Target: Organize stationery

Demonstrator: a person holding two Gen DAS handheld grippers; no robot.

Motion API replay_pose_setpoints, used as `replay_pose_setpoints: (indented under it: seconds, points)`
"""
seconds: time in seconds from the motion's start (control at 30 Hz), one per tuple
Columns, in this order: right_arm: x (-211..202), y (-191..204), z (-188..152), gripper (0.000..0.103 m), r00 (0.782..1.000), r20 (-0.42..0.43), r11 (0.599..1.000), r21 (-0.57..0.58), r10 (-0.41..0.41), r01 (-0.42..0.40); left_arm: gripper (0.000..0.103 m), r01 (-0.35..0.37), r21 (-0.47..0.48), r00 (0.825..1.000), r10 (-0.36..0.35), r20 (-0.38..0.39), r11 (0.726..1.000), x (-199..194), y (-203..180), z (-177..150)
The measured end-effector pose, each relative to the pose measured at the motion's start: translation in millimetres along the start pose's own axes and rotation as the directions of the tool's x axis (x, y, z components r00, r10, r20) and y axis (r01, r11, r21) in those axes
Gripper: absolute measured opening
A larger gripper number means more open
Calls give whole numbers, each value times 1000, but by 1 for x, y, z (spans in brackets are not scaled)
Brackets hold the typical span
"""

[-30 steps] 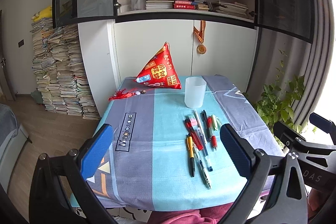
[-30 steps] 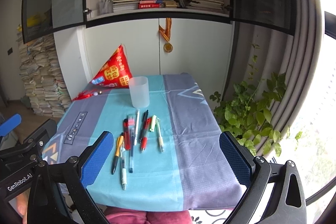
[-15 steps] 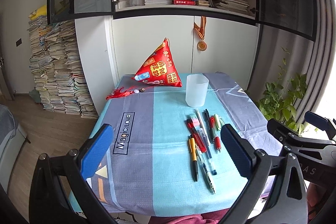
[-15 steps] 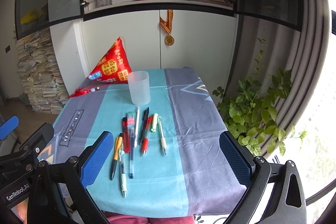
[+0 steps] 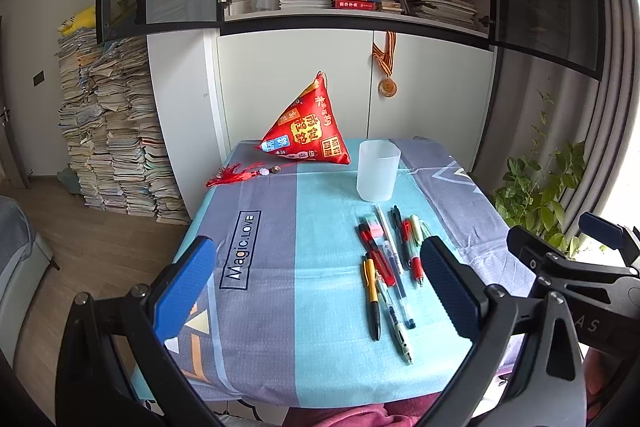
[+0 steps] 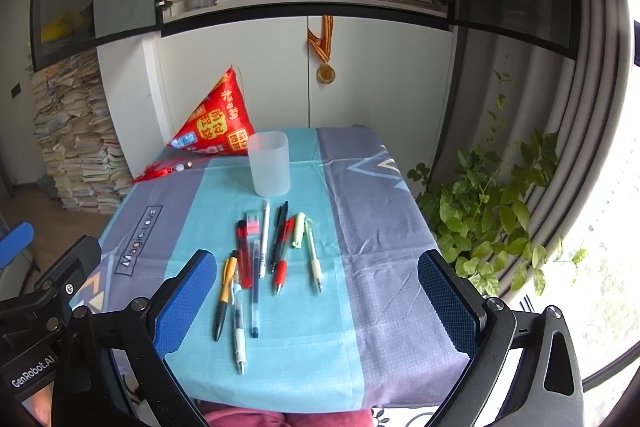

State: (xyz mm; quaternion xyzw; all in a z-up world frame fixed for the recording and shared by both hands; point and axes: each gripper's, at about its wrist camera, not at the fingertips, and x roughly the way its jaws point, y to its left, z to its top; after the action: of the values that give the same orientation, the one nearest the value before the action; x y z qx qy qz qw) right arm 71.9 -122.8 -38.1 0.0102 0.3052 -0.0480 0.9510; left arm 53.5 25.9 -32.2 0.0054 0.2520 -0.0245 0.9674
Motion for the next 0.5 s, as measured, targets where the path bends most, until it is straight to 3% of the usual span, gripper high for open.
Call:
replay_pose_setpoints:
  seconds: [0.5]
  points:
    - [-32,0,-7,101,998,55,1000,4,0,0,102,9,-3,999,-9,44,1000,-28,2,-5]
